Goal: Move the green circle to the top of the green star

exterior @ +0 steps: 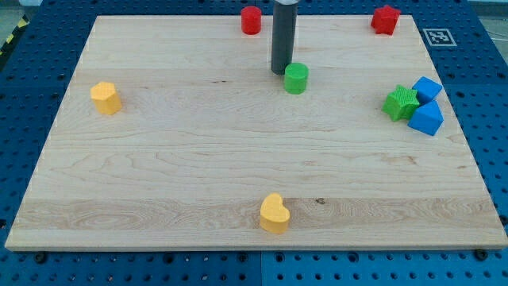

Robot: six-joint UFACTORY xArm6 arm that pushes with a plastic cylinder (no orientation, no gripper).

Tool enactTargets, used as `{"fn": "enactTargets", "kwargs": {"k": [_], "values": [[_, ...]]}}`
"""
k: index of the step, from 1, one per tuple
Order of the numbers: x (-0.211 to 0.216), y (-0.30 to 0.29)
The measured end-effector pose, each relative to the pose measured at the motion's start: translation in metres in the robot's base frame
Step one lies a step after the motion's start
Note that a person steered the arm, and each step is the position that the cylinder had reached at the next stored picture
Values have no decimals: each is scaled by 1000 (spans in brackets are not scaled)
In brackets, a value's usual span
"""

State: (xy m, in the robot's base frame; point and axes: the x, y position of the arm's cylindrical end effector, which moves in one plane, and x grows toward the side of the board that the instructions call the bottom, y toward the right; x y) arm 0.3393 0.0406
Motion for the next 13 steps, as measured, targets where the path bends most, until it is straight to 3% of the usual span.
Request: {"fn": "enactTargets", "kwargs": {"k": [1, 2, 3, 4, 6, 7, 8, 11, 13], "values": [[3, -41], [25, -38], [43, 16], [33, 54], [-4, 31], [-8, 58], [-8, 86], [8, 100], [29, 157]]}}
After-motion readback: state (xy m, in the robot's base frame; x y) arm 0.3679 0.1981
